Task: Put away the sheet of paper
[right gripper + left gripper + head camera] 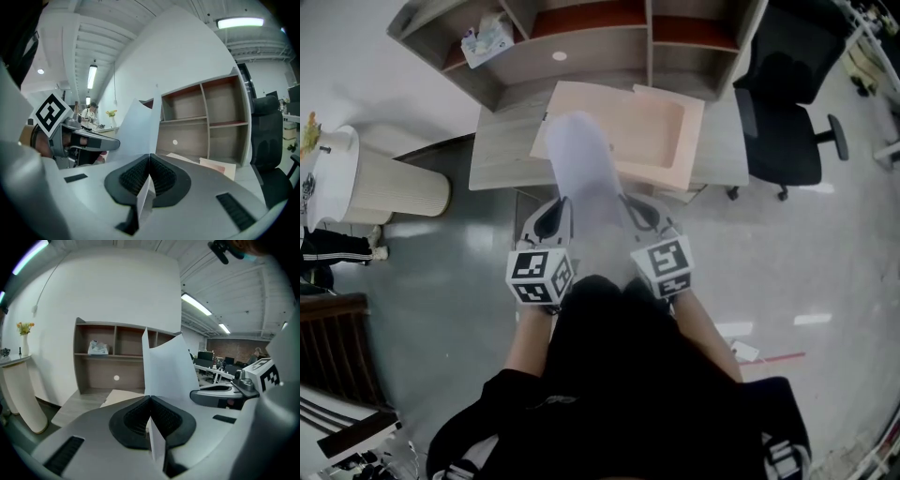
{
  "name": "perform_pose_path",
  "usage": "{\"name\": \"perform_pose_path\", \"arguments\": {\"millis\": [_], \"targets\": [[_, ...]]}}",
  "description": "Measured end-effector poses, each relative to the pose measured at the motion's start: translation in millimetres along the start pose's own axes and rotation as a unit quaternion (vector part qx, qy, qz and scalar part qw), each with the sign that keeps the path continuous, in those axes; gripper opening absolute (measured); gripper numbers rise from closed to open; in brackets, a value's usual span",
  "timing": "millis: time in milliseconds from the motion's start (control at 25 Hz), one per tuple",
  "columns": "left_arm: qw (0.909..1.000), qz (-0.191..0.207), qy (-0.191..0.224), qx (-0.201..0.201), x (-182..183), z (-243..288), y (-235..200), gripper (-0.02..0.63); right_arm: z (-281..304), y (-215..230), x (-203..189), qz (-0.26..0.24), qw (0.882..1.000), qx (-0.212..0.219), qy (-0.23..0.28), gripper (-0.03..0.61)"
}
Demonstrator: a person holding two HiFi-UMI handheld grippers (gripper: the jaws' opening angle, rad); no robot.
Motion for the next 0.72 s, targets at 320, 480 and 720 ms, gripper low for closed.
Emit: {"name": "perform_pose_path", "arguments": {"millis": [320, 480, 720], "targets": [[0.9999, -0.006, -0.015, 0.003, 5, 41, -27, 0.046, 34, 22, -2, 0.002, 1.000, 0.000, -0.027, 0.017], [0.9997, -0.009, -0.022, -0.007, 7, 69, -47, 0.046, 60, 35, -2, 0.001, 0.999, -0.010, -0.044, 0.017], [0.9982, -0.024, -0.044, -0.034, 15, 116, -90, 0.046, 117, 47, 4, 0.021, 0.997, 0.007, -0.075, 0.017]]}}
Point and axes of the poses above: the fingertips, and each gripper's own axes: z forward along the fingers, y to its right, x out of its top, the point moved 10 cm from there along -z, backward along the fingers, and after that the axes turned 1 degree about z, right-handed, at the moved point
